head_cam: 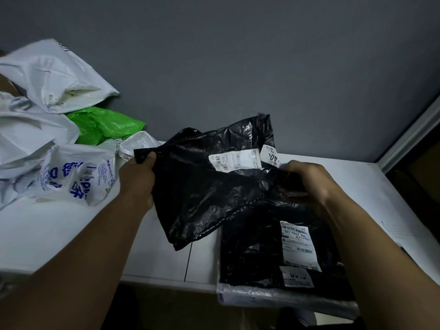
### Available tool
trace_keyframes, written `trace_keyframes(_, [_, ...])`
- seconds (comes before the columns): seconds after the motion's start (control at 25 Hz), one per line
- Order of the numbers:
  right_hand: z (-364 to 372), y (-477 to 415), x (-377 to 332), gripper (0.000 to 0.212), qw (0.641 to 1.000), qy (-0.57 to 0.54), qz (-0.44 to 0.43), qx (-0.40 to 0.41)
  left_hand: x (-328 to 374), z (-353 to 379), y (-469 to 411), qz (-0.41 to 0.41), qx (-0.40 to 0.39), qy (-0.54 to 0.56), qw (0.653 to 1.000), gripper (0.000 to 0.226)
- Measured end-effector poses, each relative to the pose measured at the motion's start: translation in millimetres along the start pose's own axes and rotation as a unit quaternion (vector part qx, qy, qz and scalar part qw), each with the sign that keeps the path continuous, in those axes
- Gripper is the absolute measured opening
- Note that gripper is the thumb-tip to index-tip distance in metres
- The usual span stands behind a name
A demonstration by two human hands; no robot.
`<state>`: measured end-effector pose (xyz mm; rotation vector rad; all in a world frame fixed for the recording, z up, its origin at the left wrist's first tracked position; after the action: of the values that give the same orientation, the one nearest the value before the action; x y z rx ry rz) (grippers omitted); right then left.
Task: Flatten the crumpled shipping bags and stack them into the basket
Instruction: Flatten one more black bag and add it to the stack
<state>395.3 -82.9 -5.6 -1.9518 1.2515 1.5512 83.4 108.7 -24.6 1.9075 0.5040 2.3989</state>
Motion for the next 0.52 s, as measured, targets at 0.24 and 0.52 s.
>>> trace_keyframes(0.24, [14.1, 11.6, 4.7, 0.027, 0.996, 0.06, 0.025, -0.062, -4.9, 9.0, -1.1, -0.08, -0.095, 0.02, 0.992, 0.03])
trace_keyframes(0.52, [15.0, 7.5, -2.4, 0.009, 0.977, -0.206, 0.048, 0.012, -6.0, 27.1, 28.5, -0.195, -0.198, 0.197, 0.94, 0.03])
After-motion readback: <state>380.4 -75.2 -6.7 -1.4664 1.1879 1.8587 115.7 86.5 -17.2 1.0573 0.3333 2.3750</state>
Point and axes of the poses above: each hand's wrist, its own y-axis away from the middle knuckle, its own z-axis out of the palm, x = y × z, the point moved 7 cm from there along -y, towards the middle knuckle, and after that the axes turned 12 degrees about x, right-handed, at the moved point
